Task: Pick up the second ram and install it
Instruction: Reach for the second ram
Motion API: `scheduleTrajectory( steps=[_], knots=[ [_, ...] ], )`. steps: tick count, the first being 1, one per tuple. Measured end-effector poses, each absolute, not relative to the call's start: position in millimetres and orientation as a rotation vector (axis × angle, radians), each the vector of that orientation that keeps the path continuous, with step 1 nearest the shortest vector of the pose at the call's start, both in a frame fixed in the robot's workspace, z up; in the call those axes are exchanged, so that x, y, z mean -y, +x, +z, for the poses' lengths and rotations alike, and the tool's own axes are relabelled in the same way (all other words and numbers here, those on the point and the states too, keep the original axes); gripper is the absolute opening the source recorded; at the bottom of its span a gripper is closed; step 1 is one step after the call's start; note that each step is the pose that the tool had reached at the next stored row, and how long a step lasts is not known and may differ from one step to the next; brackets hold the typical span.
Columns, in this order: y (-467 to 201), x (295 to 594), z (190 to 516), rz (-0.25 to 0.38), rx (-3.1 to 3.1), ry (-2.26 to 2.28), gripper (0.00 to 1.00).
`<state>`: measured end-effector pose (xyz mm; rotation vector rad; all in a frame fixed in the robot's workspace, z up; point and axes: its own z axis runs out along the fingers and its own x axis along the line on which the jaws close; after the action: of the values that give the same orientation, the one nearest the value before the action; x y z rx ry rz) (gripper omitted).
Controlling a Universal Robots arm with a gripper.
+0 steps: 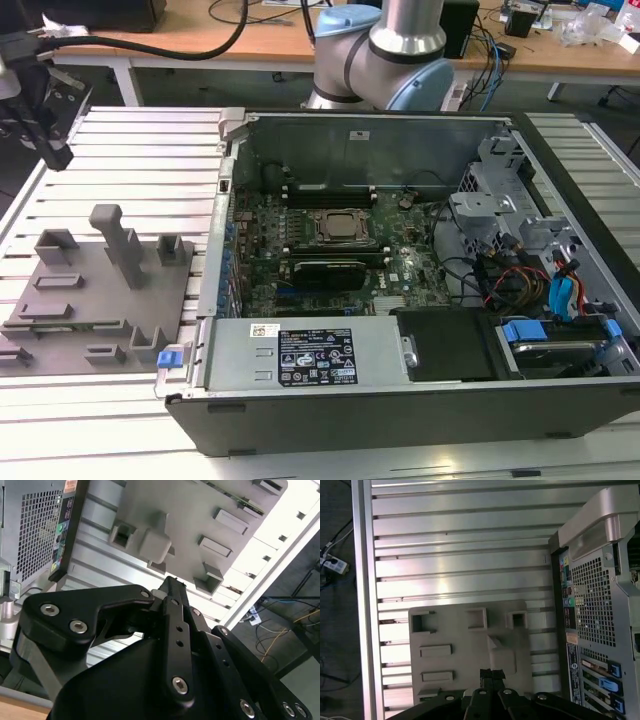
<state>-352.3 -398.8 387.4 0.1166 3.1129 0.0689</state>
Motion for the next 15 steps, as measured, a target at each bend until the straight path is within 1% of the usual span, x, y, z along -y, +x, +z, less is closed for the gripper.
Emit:
scheduleTrajectory(
  steps=[15],
  knots=[
    [-381.0, 399.0, 386.5, 0.069, -3.113, 0.116, 0.11]
  ],
)
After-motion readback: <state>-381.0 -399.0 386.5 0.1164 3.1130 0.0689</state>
